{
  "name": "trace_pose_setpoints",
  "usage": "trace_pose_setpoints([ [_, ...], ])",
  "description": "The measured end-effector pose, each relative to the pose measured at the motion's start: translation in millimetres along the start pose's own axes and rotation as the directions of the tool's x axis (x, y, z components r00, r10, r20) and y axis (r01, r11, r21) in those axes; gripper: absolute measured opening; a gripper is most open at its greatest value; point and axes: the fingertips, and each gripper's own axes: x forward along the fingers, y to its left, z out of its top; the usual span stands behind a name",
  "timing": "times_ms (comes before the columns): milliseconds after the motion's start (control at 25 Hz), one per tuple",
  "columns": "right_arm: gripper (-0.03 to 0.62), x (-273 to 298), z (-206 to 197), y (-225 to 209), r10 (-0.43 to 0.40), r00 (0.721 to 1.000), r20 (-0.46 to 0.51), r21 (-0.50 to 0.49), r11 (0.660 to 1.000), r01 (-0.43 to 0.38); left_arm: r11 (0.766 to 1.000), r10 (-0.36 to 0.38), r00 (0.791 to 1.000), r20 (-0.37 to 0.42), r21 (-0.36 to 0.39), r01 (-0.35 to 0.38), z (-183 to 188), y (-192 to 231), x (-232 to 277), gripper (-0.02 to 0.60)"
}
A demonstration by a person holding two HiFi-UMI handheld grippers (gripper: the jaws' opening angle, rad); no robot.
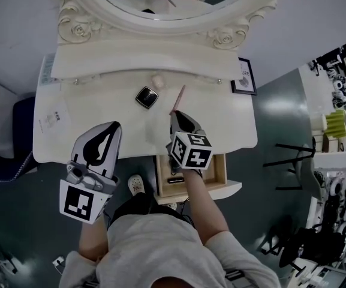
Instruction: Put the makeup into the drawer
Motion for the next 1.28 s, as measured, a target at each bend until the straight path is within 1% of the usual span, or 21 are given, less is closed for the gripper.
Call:
trace_pose_setpoints([
  [240, 0.031, -30.7, 13.6, -1.3, 0.044, 0.997, 0.056, 0.002, 0.999, -0.044, 1.0, -0.007, 1.0, 0.01, 0.007, 0.007, 10.2, -22.0, 2.8, 0.014],
  [480, 0.031, -62.8, 20.9, -5.5, 0.074, 0.992, 0.103, -0.017, 0.997, -0.073, 1.0, -0.016, 1.0, 0.023, 0.012, 0.016, 19.2, -47.0, 4.0, 0.014],
  [640, 0.031, -86.6, 24.4, -7.8, 0.1, 0.986, 0.131, -0.024, 0.995, -0.098, 1.0, 0.006, 0.997, 0.081, -0.019, -0.005, 38.4, -61.6, 7.0, 0.014],
  [800, 0.031, -109.4, 26.4, -10.2, 0.12, 0.981, 0.155, -0.032, 0.993, -0.117, 1.0, -0.022, 0.998, 0.05, 0.014, 0.021, 36.3, -80.5, 1.5, 0.014],
  [840, 0.031, -114.9, 26.4, -11.5, 0.124, 0.979, 0.16, -0.035, 0.992, -0.12, 1.0, -0.022, 0.998, 0.054, 0.015, 0.021, 38.1, -84.4, 1.0, 0.014],
  [960, 0.031, -129.3, 24.9, -16.7, 0.133, 0.976, 0.173, -0.037, 0.991, -0.128, 1.0, 0.01, 0.993, 0.117, -0.007, -0.009, 55.7, -92.3, 4.3, 0.014],
  [1040, 0.031, -139.4, 23.2, -21.1, 0.138, 0.975, 0.176, -0.041, 0.99, -0.133, 1.0, 0.01, 0.99, 0.143, -0.002, -0.01, 63.5, -100.7, 4.2, 0.014],
  [1280, 0.031, -166.2, 12.3, -37.6, 0.146, 0.974, 0.172, -0.045, 0.989, -0.141, 0.999, -0.025, 0.998, 0.058, 0.035, 0.023, 50.6, -130.3, -4.8, 0.014],
])
